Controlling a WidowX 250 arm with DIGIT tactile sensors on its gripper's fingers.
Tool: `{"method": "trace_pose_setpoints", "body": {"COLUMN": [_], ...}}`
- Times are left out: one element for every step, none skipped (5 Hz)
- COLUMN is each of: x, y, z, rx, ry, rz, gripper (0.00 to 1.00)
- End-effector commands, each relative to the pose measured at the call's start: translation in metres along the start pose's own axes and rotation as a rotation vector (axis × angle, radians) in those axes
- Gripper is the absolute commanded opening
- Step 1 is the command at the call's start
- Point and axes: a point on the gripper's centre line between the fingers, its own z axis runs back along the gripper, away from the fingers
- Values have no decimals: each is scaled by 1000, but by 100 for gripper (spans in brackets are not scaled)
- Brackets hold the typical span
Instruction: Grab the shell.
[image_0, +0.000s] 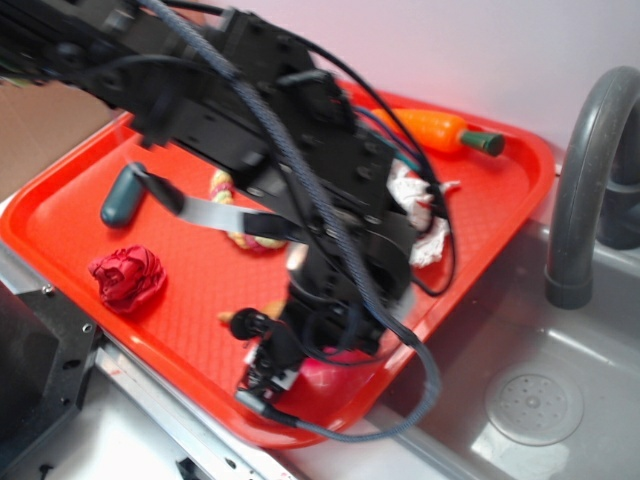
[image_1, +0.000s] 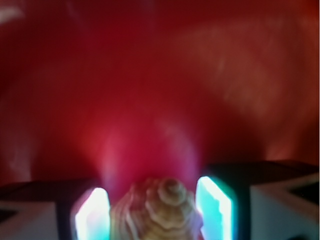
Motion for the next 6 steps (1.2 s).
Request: {"method": "trace_pose_setpoints", "body": {"x": [-46, -60, -86, -132, -159, -165], "y": [13, 29, 46, 50, 41, 34], "z": [68, 93, 113, 140, 160, 165], "rx": [38, -4, -72, -136, -191, -133], "ry": [-108, -187, -234, -318, -394, -409], "rz": [319, 513, 761, 1012, 1245, 1287], "gripper": [0, 0, 0, 0, 0, 0]}}
